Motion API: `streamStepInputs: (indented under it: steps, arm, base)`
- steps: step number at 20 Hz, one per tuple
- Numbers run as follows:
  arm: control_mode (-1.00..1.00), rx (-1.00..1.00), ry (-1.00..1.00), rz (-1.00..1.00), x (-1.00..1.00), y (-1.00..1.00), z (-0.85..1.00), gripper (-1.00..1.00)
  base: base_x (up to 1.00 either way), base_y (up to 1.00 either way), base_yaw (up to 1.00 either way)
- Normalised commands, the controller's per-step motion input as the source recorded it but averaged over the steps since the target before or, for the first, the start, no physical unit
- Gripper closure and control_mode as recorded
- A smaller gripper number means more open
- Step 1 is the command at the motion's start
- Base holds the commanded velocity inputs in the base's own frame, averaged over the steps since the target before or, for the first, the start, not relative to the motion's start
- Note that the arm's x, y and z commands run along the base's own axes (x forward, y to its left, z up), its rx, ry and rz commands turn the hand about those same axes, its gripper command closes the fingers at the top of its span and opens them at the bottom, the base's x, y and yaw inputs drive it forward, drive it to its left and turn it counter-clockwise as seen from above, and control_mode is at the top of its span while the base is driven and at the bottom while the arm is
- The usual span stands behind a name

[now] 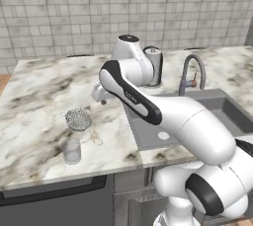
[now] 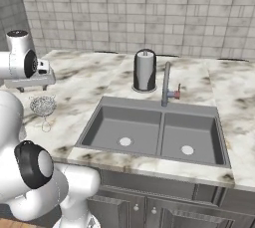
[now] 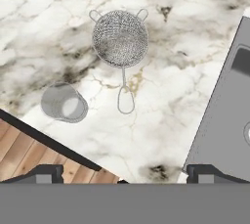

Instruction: Place the strainer in the left basin and the glass cup in the right basin of the sink.

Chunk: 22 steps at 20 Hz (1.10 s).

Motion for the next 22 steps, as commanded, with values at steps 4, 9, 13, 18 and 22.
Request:
streamStepInputs:
  steps: [4, 9, 13, 18, 22]
  arm:
    - [-1.00, 0.00, 0.00, 0.02, -0.01, 0.29, -0.07, -1.00]
    - [-1.00, 0.00, 0.00, 0.00, 0.04, 0.25, -0.10, -1.00]
    - [-1.00, 0.00, 0.01, 0.00, 0.12, 0.25, -0.14, -1.00]
    - [-1.00, 0.00, 0.07, 0.00, 0.06, 0.15, -0.13, -1.00]
    - [-1.00, 0.00, 0.08, 0.00, 0.14, 0.15, -0.19, -1.00]
  base:
    - [0.00, 0.00, 0.00]
    - [0.00, 0.00, 0.00]
    - [0.00, 0.00, 0.00]
    - [0.00, 0.00, 0.00]
    - [0.00, 0.00, 0.00]
